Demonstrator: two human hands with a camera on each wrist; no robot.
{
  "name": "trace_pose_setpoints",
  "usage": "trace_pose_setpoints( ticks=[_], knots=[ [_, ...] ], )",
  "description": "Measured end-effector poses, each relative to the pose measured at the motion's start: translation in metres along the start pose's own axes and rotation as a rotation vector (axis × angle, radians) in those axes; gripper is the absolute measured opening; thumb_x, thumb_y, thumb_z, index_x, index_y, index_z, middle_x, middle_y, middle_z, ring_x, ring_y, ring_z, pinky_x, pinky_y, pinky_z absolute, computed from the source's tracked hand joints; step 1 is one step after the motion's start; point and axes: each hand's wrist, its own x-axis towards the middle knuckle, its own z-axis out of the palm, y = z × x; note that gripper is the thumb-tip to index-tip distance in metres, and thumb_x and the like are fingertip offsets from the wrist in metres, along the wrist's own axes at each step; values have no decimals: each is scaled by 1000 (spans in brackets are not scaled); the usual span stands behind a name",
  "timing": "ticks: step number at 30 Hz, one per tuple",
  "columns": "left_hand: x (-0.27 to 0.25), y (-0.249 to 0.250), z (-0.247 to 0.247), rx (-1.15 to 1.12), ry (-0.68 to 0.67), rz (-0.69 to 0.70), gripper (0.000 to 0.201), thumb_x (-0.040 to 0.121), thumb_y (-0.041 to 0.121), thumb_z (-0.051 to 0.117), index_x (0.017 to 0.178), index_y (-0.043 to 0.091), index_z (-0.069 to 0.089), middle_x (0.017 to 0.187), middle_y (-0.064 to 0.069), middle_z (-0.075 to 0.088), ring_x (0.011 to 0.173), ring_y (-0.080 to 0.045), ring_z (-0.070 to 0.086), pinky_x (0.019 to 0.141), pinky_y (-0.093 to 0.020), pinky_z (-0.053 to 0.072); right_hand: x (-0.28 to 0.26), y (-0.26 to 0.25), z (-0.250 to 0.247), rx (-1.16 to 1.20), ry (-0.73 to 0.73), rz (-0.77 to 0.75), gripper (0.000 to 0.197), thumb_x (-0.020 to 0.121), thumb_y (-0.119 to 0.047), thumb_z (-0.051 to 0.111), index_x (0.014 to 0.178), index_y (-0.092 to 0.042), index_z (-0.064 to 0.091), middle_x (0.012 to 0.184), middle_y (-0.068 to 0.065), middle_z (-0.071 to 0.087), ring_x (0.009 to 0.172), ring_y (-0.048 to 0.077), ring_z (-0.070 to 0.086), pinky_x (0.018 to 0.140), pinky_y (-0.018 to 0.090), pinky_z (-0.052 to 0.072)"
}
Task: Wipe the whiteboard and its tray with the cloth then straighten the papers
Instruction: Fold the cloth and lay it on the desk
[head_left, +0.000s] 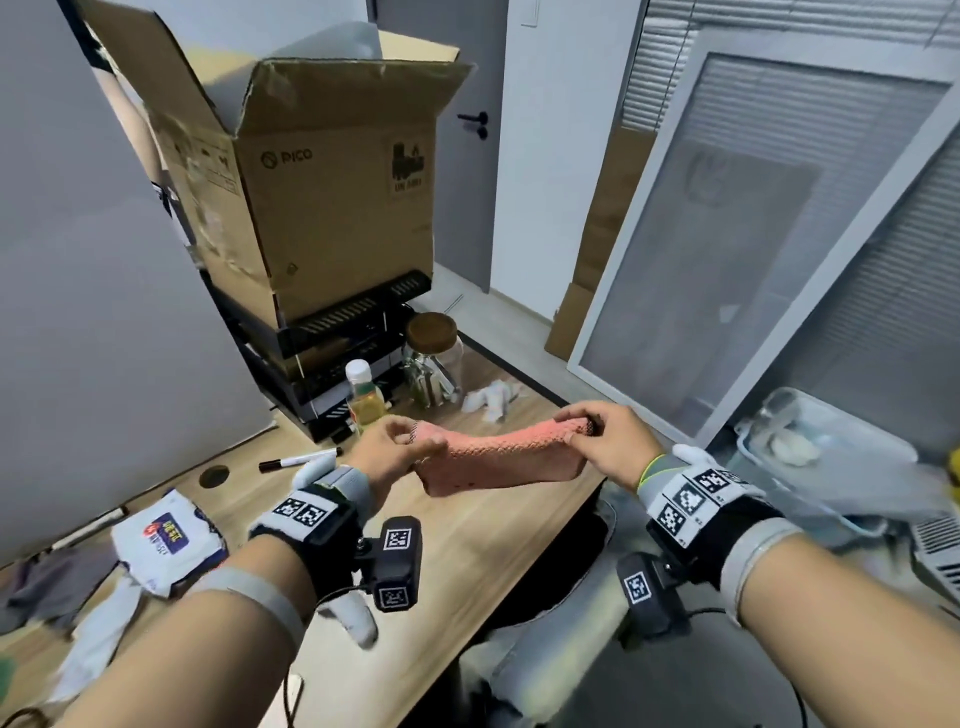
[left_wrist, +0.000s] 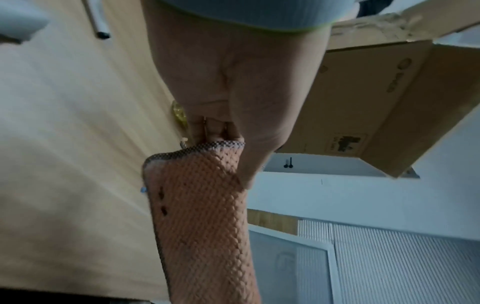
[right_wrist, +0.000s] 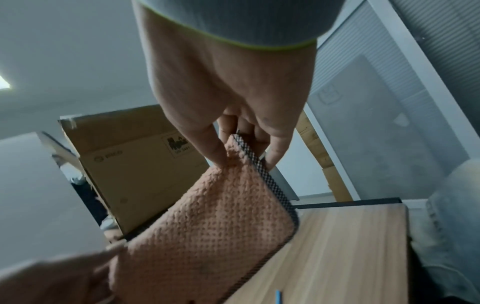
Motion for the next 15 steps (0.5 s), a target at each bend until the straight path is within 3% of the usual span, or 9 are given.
trace_pose_setpoints(
  ticks=[2,4,6,9,10,12,13,15],
  knots=[
    [5,4,-10,154,1,65,56,71,8,84,119,12,55,98,-9,65,88,-22,62,89,-41,52,1,0,7,-111,-30,37,31,77,-12,70,94,-38,74,102,-6,77,98,16,70,96,36,55],
    [12,8,-22,518,-59,209,59,71,16,84,126,21,60,109,0,68,97,-16,64,92,-29,51,6,-2,14,-228,-58,47,33,78,-10,70,102,-32,76,109,-2,74,104,19,68,99,28,51],
    [18,10,-33,844,-119,315,43,75,21,80,117,26,71,106,4,73,96,-14,67,85,-24,51,10,-5,21,-374,-63,32,24,81,-12,70,103,-20,78,104,4,66,107,24,64,95,25,46],
    [29,11,-44,1025,-121,372,16,82,23,73,97,22,78,86,3,69,89,-19,66,70,-26,44,17,-8,32,-447,-83,43,5,83,-20,72,82,-17,76,104,2,52,107,23,55,96,29,44],
    [34,8,-48,1011,-129,362,11,84,24,72,92,20,77,85,1,65,89,-22,64,71,-28,44,20,-8,36,-430,-104,50,8,82,-21,72,74,-20,72,111,1,52,109,19,52,99,30,44],
    [45,4,-57,714,-201,246,8,83,27,71,85,19,73,89,-2,65,93,-24,62,85,-34,47,26,-9,38,-322,-143,79,16,75,-25,69,62,-27,61,113,-6,60,106,14,54,100,33,46],
    [48,4,-60,532,-238,194,8,80,27,70,82,20,71,90,-2,66,92,-23,61,90,-37,45,29,-11,38,-282,-167,97,13,71,-27,67,60,-27,59,102,-7,66,99,14,59,94,32,49],
    [47,10,-57,388,-293,209,10,79,27,65,83,17,63,84,-1,61,87,-18,55,87,-38,41,28,-17,37,-271,-292,131,11,73,-23,70,67,-28,62,79,-11,66,85,13,60,78,25,50]
  ],
)
